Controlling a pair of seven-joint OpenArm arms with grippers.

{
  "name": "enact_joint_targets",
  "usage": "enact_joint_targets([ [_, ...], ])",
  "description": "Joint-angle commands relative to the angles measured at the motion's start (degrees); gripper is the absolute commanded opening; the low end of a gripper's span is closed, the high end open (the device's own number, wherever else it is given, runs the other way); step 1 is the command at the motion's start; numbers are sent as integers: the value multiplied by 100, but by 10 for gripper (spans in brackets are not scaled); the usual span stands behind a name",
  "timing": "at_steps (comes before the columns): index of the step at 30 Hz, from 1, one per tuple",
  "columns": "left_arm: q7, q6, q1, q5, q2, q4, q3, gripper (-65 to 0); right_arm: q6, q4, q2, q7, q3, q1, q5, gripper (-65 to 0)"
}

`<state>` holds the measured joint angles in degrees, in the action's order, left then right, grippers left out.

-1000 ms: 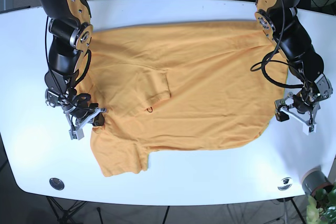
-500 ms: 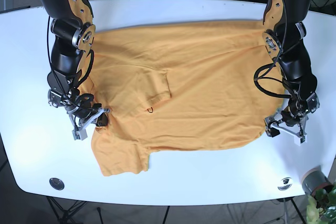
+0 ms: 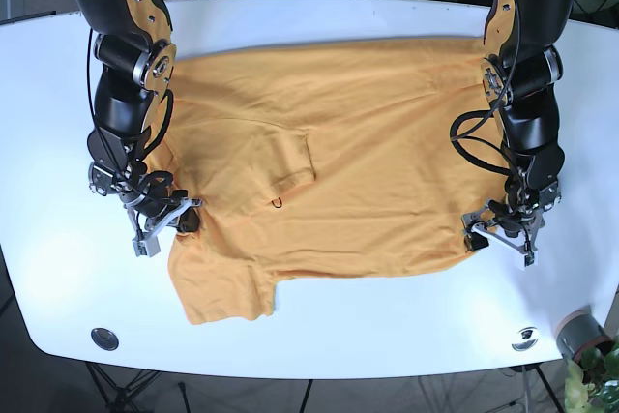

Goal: Fold the T-shirt properly
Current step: 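Grasp the T-shirt side edges with the right and left grippers, then lift the T-shirt with both grippers and swing it over the table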

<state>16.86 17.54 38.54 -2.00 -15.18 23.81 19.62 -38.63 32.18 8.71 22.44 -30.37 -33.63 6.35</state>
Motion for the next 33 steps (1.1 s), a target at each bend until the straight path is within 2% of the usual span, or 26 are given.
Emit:
enact_joint_targets([
  [1,182,44,88,-7,10,-65,-111,-150,8,30,21,170,8,-88,143,-615],
  [4,173,53,88,-15,116,-47,-137,-231,8,12,21,170,8,-88,143,-615],
  [7,173,264,88,-15,186,41,-137,-403,8,12,21,170,0,-88,143,-615],
  [11,164,325,88,-15,177,67,-137,-581,8,12,21,170,-9,-88,134,-617],
  [13,164,325,88,-15,177,67,-146,-647,8,39,21,170,-9,-88,134,-620],
  [17,331,536,80,-15,177,612,-129,-650,-9,56,21,187,8,-88,134,-631],
  [19,718,703,-140,-15,177,1289,-129,-650,-18,162,21,310,-18,-88,134,-631],
  [21,1316,729,-518,-15,204,2432,-129,-650,-62,549,21,609,-27,-44,134,-631],
  [24,1791,729,-914,-15,239,3751,-146,-650,-137,1313,-14,987,-18,193,134,-631],
  [26,2037,729,-1125,-15,353,4340,-146,-650,-137,1920,-155,1277,8,325,134,-631],
  [33,2380,738,-1160,-15,371,4885,-155,-650,-137,2869,-260,2033,140,211,143,-631],
])
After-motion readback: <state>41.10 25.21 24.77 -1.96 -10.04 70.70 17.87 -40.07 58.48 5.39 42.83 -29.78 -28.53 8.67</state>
